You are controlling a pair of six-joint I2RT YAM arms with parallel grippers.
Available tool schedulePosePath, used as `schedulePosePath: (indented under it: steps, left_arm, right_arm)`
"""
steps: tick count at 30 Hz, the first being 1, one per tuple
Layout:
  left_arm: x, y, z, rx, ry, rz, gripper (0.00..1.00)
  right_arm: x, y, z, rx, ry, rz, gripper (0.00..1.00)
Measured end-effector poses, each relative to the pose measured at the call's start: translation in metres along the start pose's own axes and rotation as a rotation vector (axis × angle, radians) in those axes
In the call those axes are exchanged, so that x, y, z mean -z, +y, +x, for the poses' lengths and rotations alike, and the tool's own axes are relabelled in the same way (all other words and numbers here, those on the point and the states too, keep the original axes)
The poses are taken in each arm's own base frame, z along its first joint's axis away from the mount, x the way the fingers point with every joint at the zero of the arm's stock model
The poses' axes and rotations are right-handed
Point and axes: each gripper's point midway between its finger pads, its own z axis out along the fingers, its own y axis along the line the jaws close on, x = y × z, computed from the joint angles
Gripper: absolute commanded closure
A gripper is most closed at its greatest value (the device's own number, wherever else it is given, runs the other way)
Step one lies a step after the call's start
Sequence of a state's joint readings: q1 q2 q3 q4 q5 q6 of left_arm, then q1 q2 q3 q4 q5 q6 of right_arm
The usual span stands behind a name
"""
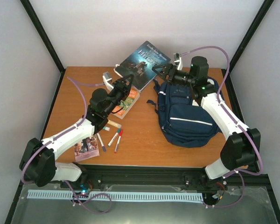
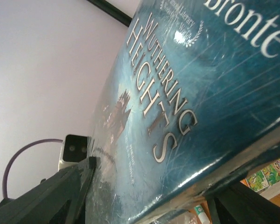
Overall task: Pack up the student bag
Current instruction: Pick up the book from the center of the board.
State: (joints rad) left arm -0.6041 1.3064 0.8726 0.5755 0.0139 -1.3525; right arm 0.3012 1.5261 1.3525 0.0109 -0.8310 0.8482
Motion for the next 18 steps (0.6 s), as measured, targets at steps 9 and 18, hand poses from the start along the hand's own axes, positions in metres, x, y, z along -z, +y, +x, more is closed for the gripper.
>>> schedulePosePath:
  steps: [9,18]
  left_arm:
    - [-0.001,0.001,0.004,0.041,0.004,0.007,0.97]
    - [-0.006,0.008,0.009,0.046,0.021,-0.001,0.89]
  right_arm:
    - [0.002,-0.005,-0.005,-0.025,-0.023,0.008,0.39]
    - [0.001,-0.021,-0.010,-0.088,-0.037,0.021,0.63]
